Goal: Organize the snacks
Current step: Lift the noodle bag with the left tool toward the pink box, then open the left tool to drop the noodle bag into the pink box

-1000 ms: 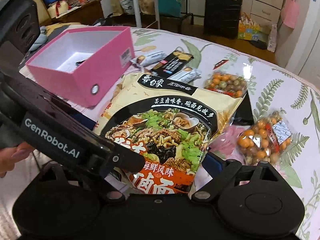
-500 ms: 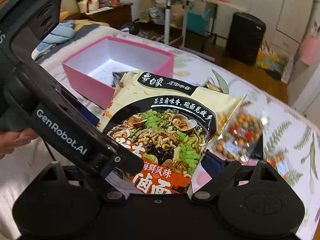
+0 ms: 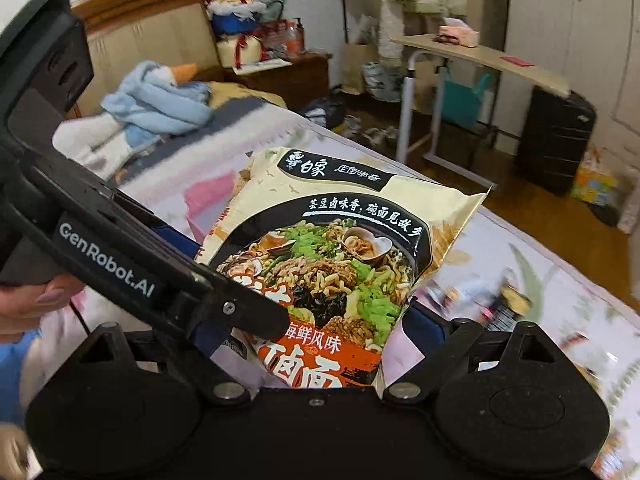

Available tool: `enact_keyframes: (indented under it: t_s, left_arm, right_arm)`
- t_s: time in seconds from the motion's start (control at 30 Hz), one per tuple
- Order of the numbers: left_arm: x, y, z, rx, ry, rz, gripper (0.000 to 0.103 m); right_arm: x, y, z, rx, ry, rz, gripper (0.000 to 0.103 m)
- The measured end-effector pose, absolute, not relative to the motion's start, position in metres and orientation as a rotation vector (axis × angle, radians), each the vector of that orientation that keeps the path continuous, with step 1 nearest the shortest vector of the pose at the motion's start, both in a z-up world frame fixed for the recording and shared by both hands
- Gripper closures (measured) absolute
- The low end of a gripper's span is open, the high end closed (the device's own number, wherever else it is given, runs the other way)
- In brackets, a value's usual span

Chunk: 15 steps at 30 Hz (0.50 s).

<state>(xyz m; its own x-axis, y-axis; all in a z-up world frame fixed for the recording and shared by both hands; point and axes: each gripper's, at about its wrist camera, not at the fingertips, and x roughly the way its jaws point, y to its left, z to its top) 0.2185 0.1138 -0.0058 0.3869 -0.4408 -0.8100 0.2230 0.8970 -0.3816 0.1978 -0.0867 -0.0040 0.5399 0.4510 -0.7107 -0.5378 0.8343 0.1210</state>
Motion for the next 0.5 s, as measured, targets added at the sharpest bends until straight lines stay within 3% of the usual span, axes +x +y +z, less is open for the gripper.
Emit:
enact_keyframes:
  t_s: [0.5]
  left_arm:
    - [0.329, 0.183, -0.085, -0.206, 1.153, -0.311, 0.019]
  right_arm:
    - [0.3, -0.021, -0.09, 0.136, 0.986, 0.59, 0.013]
